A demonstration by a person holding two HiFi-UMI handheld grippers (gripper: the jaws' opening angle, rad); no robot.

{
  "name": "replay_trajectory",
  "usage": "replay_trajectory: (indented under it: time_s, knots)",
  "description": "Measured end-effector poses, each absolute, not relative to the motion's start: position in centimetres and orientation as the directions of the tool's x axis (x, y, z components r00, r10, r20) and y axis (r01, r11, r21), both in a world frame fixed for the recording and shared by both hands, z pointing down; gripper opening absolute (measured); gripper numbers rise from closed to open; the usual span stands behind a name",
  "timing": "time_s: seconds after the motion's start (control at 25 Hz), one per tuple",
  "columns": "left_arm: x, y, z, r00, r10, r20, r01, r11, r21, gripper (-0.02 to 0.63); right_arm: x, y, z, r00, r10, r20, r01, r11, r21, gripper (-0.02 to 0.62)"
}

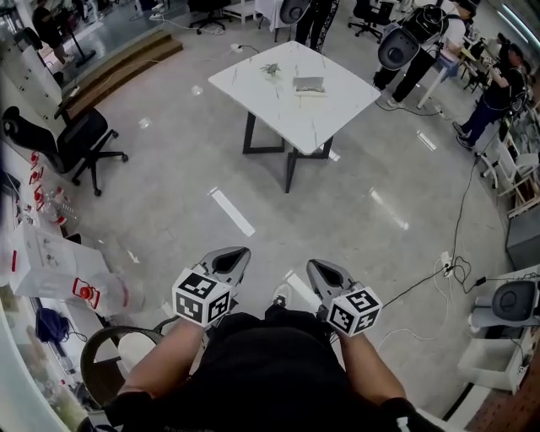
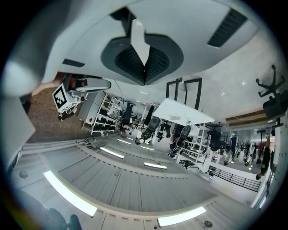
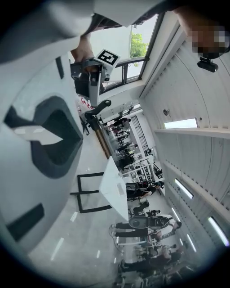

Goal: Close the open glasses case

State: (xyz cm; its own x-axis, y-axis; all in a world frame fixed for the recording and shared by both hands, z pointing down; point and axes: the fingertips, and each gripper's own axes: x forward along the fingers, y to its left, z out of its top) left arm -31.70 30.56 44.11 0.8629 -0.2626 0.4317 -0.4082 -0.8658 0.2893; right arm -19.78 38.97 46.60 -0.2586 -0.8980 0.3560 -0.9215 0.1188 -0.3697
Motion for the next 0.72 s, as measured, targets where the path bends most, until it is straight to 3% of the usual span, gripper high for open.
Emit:
replay_trajectory:
  time_s: [0.32,0.72]
  knots:
    - [-22.7,25.1,43.3,0.864,-0.272,0.423,-0.403,-0.877,0.261,0.005,-11.0,33.2,46.2,-0.269,-0.902,0.338,-0.926,0.145,-0.350,0.002]
    - [-18.9,21.8,45.0,0.833,-0.285,0.474,-0.448,-0.851,0.275,0.005,-6.2,31.3,48.3,-0.273,-0.895,0.352,-0.902,0.112,-0.416,0.002]
